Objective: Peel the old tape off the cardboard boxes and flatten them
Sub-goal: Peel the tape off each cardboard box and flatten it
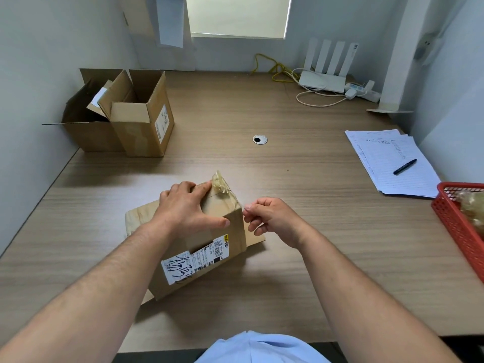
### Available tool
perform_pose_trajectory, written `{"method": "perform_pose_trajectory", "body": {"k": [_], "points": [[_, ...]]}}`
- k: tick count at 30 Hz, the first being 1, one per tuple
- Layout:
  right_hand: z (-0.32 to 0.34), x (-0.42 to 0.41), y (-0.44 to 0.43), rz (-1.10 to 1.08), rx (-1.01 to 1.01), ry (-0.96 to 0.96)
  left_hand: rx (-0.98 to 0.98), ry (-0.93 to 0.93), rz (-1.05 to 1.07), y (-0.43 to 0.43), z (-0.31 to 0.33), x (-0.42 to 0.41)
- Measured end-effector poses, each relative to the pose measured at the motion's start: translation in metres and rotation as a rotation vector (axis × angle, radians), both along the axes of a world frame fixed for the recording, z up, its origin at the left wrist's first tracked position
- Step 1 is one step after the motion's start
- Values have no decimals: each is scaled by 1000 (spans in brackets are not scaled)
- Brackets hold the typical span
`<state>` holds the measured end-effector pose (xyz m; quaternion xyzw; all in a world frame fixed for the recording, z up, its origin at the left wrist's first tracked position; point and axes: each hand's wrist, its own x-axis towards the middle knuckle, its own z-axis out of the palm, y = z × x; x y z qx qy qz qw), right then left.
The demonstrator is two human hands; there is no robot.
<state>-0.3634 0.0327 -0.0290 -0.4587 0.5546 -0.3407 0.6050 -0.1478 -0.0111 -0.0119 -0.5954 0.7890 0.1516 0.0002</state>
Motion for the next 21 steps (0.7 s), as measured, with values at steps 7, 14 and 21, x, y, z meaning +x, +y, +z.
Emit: {"method": "perform_pose_trajectory", "body": {"k": [7,14,21], "points": [[6,3,5,-36,167,-125,-110,-63,-32,12,-10,-4],[25,-3,2,-187,163,19,-142,-77,-52,20,-17,-3],[17,-8,12,-275,0,54,-151,-62,-57,23,-18,-2]]}}
